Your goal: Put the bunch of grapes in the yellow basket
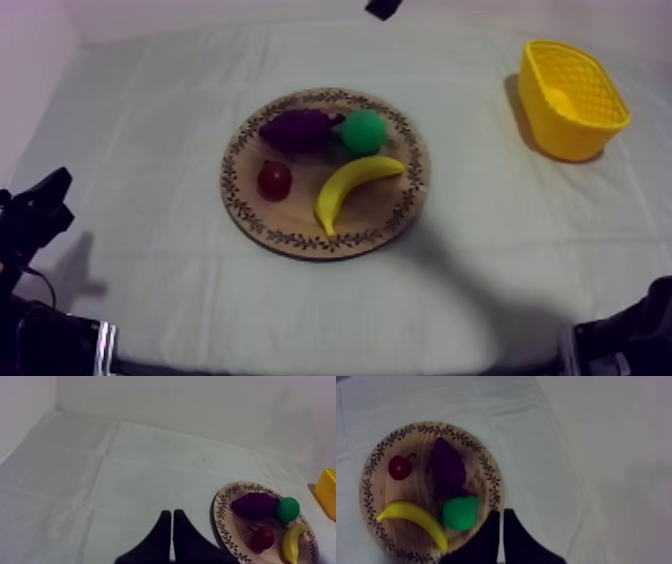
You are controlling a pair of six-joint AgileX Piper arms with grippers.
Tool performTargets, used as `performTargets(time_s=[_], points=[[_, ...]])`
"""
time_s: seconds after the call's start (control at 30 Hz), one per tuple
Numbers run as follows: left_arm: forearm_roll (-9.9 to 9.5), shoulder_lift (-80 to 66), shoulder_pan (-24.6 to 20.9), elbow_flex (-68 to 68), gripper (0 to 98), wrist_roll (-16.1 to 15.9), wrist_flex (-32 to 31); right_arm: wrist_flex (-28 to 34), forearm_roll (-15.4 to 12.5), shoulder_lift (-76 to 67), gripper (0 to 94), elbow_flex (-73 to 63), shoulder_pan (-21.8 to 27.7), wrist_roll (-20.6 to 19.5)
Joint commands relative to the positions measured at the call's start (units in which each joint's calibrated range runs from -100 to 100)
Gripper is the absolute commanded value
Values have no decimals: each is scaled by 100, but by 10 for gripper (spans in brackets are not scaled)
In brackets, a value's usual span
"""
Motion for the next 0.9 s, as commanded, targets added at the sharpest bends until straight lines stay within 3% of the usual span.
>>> performTargets(time_s=[0.0,0.23,0.67,0.87], points=[[2,0,-3,-3,1,1,2,249,-40,528,5,-470,-33,97],[2,0,-3,-3,1,1,2,894,-146,1535,5,-1484,-141,422],[2,0,-3,-3,1,1,2,1431,-157,2909,7,-2462,-253,470],[2,0,-3,-3,1,1,2,1564,-114,3412,87,-2967,-257,403]])
